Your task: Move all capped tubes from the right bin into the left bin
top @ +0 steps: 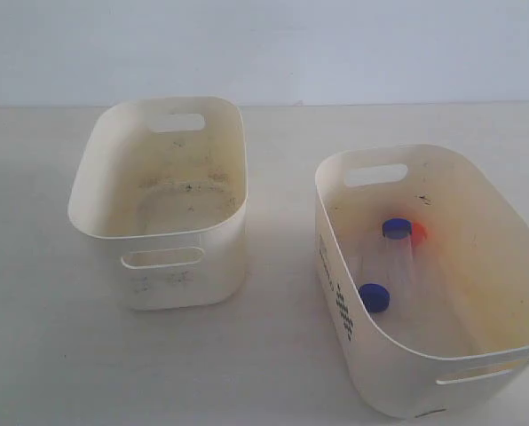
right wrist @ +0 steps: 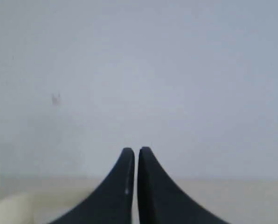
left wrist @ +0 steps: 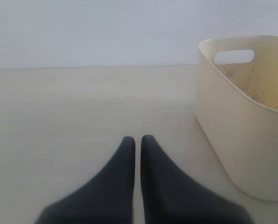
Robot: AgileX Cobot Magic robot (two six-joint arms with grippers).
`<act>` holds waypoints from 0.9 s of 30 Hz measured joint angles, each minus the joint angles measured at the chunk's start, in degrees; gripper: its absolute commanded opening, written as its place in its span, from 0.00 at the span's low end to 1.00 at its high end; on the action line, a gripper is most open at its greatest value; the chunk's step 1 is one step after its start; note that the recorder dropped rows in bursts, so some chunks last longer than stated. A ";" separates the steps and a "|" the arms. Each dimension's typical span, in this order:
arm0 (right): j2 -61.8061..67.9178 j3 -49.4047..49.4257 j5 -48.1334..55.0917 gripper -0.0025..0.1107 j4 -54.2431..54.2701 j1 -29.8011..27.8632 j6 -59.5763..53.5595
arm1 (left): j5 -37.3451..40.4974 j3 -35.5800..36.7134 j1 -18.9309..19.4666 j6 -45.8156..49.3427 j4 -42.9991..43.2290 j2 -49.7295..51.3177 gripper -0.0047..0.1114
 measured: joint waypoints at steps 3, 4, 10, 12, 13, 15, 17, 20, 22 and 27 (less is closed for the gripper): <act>0.00 0.00 -12.37 0.05 0.00 0.00 0.00 | 0.00 0.00 0.00 0.00 0.00 0.00 0.08; 0.00 0.00 -16.17 0.05 0.00 0.00 0.00 | 0.00 0.00 0.00 0.00 0.00 0.00 0.08; -0.03 -5.06 -28.39 0.05 0.00 0.00 1.90 | 0.00 0.00 0.00 0.00 0.00 0.00 0.08; 1.01 -12.13 -17.68 0.05 0.00 0.00 1.06 | 0.00 0.00 0.00 0.00 0.00 0.00 0.08; 2.29 -16.25 -10.55 0.05 0.00 0.00 0.93 | 0.00 0.00 0.00 0.00 0.00 0.00 0.08; 7.07 -24.35 5.66 0.05 0.00 0.00 0.48 | 0.00 0.00 0.00 0.00 0.00 0.00 0.08; 12.35 -30.74 20.98 0.05 0.00 0.00 0.24 | 0.00 0.00 0.00 0.00 0.00 0.00 0.08; 20.24 -37.81 42.33 0.05 0.61 0.00 1.34 | 0.00 0.00 0.00 0.00 0.00 0.00 0.08; 24.89 -40.76 54.03 0.05 1.32 0.00 2.64 | 0.00 0.00 0.00 0.00 0.00 0.00 0.08; 29.77 -42.35 61.02 0.05 4.05 0.00 4.16 | 0.00 0.00 0.00 0.00 0.00 0.00 0.08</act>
